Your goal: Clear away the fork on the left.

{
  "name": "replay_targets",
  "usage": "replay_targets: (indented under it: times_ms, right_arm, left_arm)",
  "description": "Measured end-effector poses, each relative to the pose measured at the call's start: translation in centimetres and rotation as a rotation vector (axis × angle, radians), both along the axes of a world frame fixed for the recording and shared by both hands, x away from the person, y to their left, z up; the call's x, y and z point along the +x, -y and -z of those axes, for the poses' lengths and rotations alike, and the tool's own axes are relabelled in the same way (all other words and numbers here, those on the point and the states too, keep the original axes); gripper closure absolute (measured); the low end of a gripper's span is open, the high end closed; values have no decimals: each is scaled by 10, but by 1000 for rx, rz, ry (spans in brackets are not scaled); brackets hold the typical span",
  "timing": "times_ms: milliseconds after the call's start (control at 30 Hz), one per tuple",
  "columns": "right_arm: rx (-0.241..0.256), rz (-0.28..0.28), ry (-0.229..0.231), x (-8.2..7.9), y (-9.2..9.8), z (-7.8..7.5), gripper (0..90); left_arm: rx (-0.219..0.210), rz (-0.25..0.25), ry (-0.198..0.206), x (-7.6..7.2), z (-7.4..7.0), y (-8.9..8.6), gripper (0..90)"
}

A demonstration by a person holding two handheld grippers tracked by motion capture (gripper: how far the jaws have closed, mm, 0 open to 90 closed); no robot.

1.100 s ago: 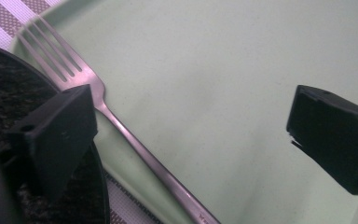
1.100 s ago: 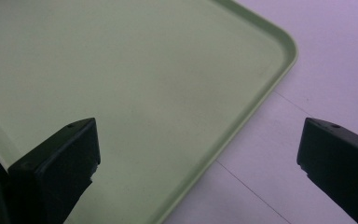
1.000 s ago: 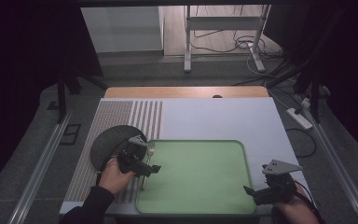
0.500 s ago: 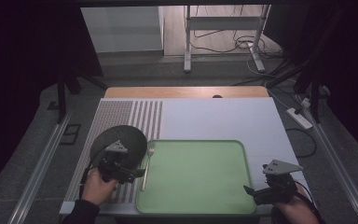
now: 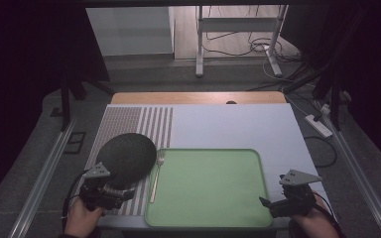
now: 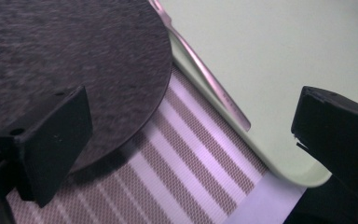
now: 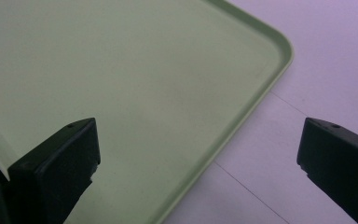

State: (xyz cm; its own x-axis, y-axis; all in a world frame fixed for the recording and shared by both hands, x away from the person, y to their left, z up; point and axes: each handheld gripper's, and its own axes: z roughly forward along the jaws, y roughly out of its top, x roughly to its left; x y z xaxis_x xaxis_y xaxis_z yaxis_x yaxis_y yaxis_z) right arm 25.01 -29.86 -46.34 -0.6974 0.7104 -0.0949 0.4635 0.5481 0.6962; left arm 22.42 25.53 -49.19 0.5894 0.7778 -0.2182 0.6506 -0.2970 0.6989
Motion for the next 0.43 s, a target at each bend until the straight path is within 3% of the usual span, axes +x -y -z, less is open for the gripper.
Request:
replay_targets:
  times_ms: [167, 233, 433]
  right_arm:
    - [1, 14, 0, 0, 1, -1, 0]
    - [11, 22, 2, 0, 1, -1, 0]
    - [23, 40, 3, 1, 3, -1, 0]
  left_arm:
    - [8, -17, 8, -12, 2, -7, 0]
    - [-7, -29, 25, -16, 0, -10, 0]
    - [-35, -50, 24, -21, 0, -16, 0]
